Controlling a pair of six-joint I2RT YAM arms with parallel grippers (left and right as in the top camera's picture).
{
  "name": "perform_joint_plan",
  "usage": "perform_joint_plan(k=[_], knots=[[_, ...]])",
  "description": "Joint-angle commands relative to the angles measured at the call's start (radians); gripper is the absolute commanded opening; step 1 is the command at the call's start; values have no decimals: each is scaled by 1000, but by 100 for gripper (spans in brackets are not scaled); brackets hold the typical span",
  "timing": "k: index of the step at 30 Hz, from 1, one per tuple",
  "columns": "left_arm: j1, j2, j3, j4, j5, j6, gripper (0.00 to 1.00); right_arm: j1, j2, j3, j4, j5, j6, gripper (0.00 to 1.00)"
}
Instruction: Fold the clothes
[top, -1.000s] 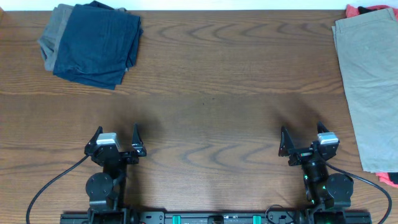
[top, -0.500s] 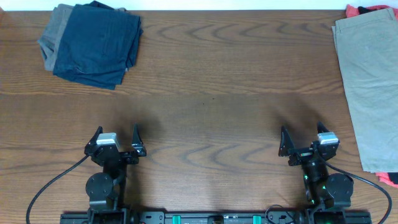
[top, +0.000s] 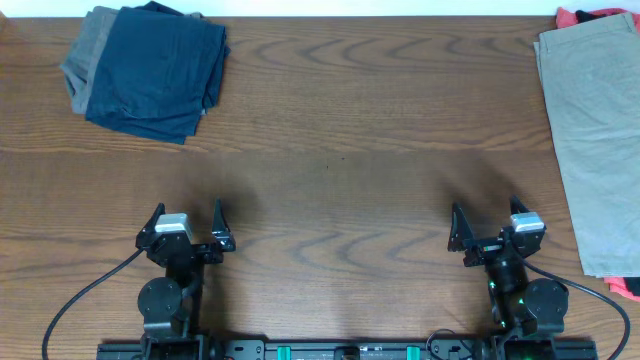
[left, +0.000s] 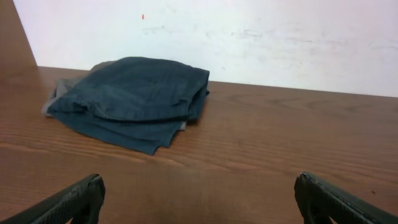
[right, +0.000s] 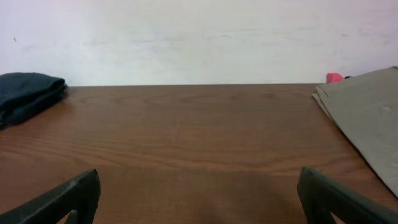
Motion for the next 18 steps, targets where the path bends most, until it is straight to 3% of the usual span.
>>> perform_joint_plan(k=[1,18], knots=[[1,-6,-16,-36,-8,-2,98,-7,-6,-5,-1,10,-13,99],[1,-6,-16,-36,-8,-2,98,-7,-6,-5,12,-7,-3,99]])
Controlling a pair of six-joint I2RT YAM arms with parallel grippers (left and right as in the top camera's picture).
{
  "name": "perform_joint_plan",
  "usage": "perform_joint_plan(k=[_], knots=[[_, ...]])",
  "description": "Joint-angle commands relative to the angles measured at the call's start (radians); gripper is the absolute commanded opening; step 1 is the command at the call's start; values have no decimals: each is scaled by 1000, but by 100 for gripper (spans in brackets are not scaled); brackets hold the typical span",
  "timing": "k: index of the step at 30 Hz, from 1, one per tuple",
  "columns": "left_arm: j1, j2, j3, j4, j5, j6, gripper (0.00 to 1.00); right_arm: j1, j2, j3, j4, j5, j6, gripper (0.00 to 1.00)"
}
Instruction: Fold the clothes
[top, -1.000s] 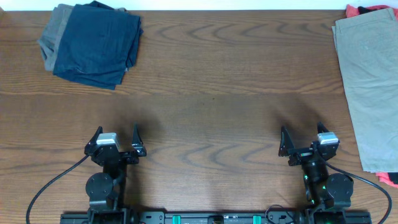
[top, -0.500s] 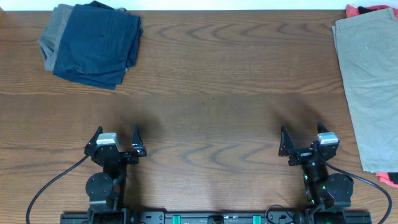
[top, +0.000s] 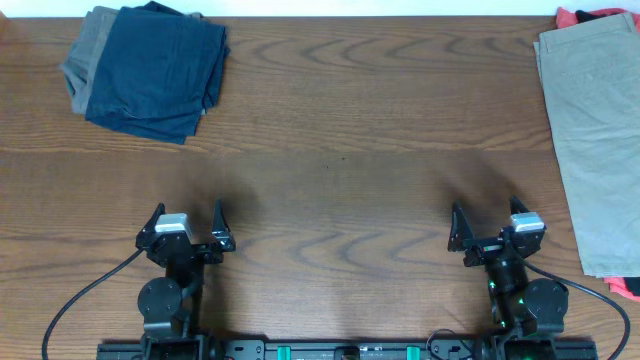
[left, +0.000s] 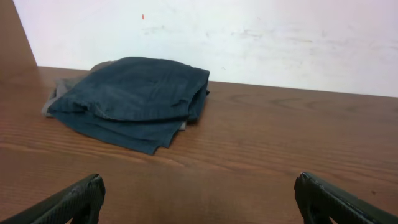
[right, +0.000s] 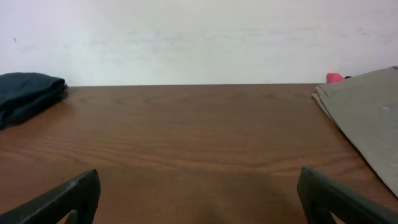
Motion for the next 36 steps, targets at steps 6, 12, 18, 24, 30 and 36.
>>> perform_joint_plan(k=[6,12,18,24,30,36], knots=[[1,-6,-16,-36,-8,-2,98,-7,-6,-5,19,-415,460,99],[1,-6,-16,-36,-8,-2,98,-7,-6,-5,5,-731,909,99],[1,-6,-16,-36,-8,-2,98,-8,-6,-5,168,-731,1062,99],[1,-6,-16,-36,-8,-2,98,-7,-6,-5,234,-702,1068,99],[1,-6,-16,-36,-8,-2,98,-8,-6,-5,486,-786,996,99],[1,-6,-16,-36,-8,-2,98,-8,12,74,509,-706,889,99]])
